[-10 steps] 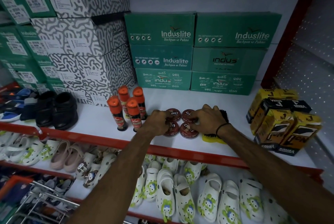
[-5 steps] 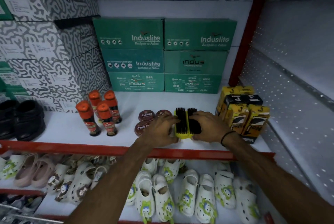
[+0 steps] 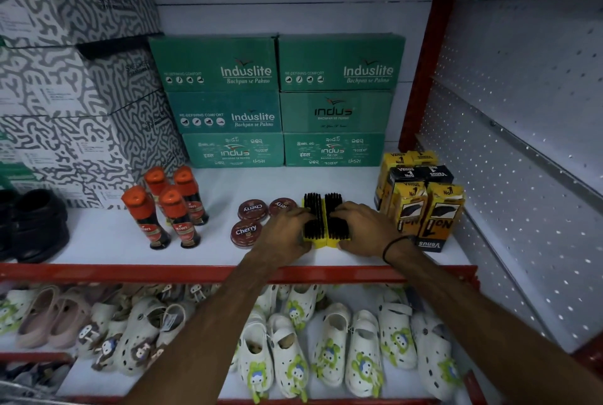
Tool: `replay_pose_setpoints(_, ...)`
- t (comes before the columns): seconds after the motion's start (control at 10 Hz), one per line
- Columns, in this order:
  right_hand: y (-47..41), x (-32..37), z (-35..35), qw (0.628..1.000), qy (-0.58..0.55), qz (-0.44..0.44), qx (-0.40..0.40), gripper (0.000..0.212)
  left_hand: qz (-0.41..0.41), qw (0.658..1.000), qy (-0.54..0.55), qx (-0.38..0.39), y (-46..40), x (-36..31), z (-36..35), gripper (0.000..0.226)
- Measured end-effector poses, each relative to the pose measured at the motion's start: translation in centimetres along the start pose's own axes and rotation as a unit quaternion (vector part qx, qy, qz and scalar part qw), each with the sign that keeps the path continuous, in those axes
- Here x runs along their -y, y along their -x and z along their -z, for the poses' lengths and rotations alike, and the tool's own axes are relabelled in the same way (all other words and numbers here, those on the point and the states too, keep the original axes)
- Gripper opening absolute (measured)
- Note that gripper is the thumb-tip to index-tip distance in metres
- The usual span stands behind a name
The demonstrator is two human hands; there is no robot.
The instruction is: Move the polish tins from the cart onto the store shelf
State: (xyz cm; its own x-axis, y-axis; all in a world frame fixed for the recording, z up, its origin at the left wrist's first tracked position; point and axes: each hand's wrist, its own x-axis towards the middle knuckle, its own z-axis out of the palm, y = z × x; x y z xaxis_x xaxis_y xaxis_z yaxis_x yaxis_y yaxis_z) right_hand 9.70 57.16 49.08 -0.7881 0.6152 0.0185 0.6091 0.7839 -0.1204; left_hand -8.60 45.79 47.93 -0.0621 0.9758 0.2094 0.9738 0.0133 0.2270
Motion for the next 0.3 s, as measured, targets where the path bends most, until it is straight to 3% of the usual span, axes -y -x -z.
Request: replay_pose_setpoints(0.3, 0.41, 0.25, -0.11, 0.999, 0.019, -0.009, -0.031, 0.084, 0.023, 0.999, 0.032, -0.013, 0.48, -0.16, 0.17, 0.068)
